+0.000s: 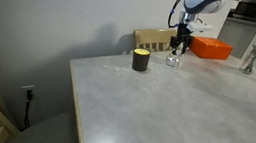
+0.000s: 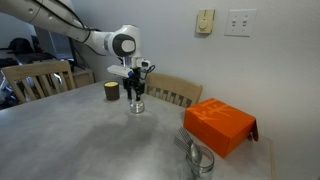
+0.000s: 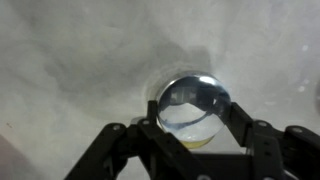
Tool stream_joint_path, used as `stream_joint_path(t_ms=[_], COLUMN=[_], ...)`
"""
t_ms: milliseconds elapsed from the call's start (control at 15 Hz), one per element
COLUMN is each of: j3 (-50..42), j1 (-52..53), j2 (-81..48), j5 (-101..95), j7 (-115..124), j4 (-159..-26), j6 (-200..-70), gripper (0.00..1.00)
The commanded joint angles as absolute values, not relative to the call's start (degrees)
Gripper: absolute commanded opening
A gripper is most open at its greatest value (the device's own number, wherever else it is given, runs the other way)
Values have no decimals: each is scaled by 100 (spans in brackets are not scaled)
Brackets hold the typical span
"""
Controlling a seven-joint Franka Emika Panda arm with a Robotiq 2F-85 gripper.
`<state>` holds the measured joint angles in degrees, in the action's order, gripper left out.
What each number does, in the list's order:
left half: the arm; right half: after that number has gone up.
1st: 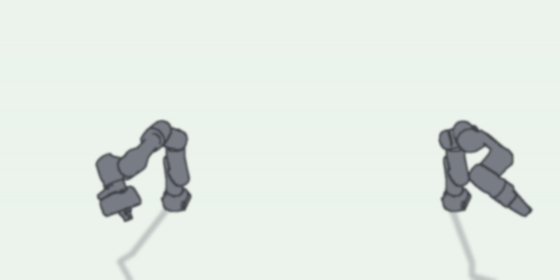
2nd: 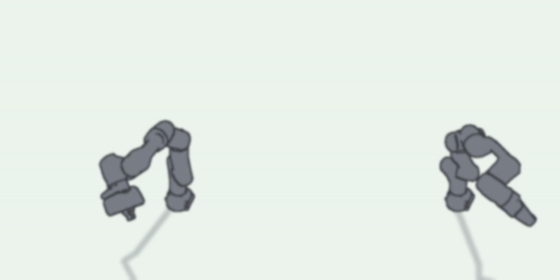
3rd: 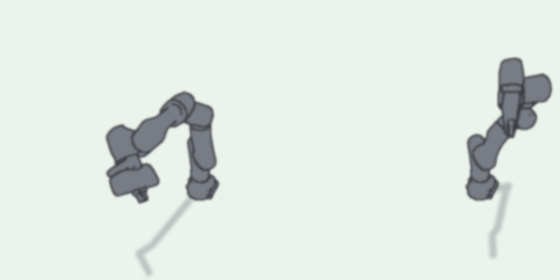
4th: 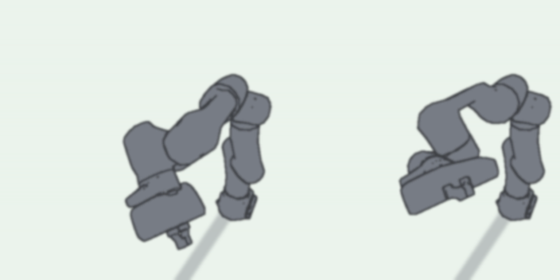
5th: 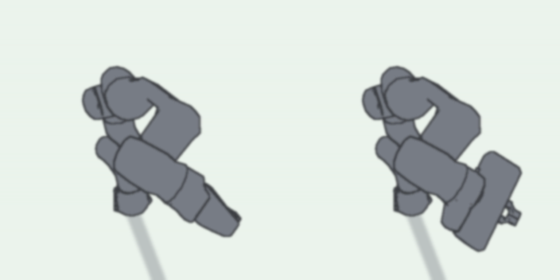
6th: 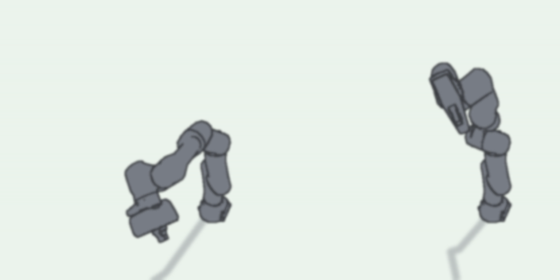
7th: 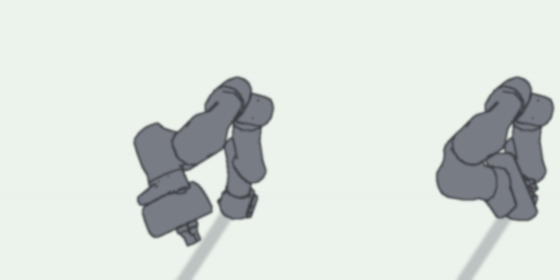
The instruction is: Put the silver lid on top of the silver vessel on the table
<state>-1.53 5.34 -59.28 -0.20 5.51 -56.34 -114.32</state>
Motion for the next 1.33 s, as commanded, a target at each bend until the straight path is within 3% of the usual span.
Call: stream_joint_path(t_ms=[0, 800, 1267], j3=[-164, -123, -120], j1=[475, 511, 537], j2=[-6145, -6645, -6773], j5=[-100, -106, 28], j7=[570, 428, 473], j4=[-5192, -4111, -4134], j6=[-11200, -10860, -10966], gripper=[44, 44, 44])
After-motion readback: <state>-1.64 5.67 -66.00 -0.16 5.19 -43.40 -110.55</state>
